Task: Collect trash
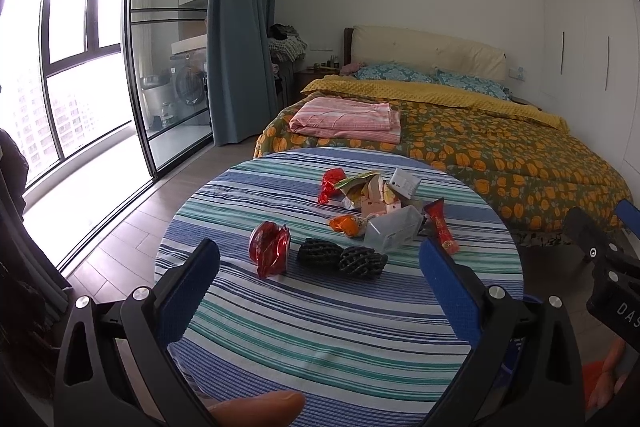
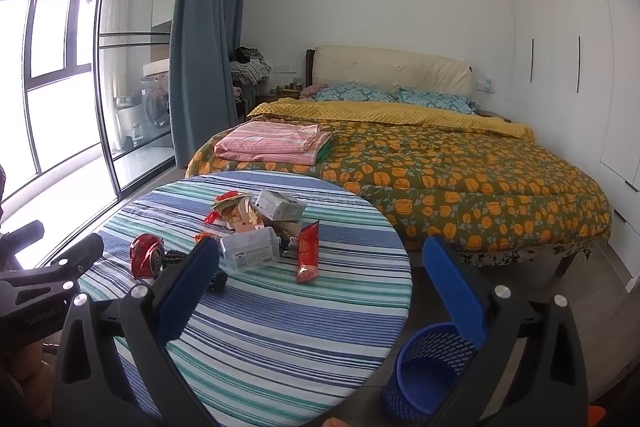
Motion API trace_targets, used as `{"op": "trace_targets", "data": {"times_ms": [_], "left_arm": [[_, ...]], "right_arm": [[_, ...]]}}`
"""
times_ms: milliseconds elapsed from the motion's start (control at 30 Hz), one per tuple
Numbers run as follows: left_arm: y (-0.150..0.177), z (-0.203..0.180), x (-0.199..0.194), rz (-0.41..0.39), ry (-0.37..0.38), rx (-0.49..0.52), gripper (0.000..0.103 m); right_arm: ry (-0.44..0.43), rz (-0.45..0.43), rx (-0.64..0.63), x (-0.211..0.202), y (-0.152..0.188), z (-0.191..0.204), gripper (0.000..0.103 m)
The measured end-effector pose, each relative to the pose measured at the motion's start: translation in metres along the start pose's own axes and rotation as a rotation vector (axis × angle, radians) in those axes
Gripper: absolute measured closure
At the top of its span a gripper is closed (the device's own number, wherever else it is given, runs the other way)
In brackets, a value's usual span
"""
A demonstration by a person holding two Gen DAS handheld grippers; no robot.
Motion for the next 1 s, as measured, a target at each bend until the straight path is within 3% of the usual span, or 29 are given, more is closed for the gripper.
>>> {"op": "trace_targets", "data": {"times_ms": [1000], "left_arm": [[-0.001, 0.001, -0.011, -0.018, -0.003, 0.001, 0.004]], "right_arm": [[-0.005, -0.012, -0.011, -0.004, 0.0, 0.005, 0.005]]}}
Point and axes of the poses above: each gripper's, at about its wrist camera, not at the fingertips, and x roughly the way its jaws point, z to its left, y to its underside, the point moved 4 cm from there along x, roughly the way its jaws point, and after that the axes turned 15 degrees about z, right-handed, at the moved point
